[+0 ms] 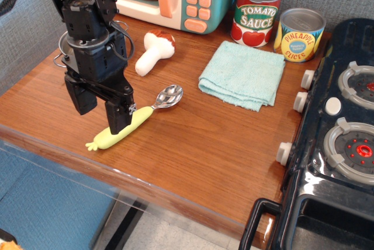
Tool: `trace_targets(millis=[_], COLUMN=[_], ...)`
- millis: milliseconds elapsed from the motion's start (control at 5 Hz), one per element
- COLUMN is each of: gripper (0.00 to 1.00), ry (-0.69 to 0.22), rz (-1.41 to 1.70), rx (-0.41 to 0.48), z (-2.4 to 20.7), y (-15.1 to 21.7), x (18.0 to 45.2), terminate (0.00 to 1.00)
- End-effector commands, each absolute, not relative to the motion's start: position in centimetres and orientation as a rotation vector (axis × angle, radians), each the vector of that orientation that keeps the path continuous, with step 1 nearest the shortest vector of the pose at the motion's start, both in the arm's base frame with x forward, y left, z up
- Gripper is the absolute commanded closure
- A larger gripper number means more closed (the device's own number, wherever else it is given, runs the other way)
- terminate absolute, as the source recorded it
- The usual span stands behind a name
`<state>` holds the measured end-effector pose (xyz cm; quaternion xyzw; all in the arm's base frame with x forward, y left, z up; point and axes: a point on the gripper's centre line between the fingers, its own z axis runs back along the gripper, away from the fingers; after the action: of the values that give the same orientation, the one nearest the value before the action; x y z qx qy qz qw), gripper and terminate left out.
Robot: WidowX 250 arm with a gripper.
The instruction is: Move the towel to the lower right corner.
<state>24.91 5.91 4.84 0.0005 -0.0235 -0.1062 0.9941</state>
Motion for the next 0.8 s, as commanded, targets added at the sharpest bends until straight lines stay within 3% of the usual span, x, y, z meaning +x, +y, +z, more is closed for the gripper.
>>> trace_targets(millis=[0,400,600], gripper=[0.00,0.00,0.00], ry=[-0.047,-0.104,-0.193], rz=[-0.213,-0.294,-0.361], rx=[0.001,0.013,0.021], z=[4.8,4.7,5.6], y=[5.9,3.4,-0.1], x=[24.9,27.9,31.8], terminate=[0.00,0.00,0.00])
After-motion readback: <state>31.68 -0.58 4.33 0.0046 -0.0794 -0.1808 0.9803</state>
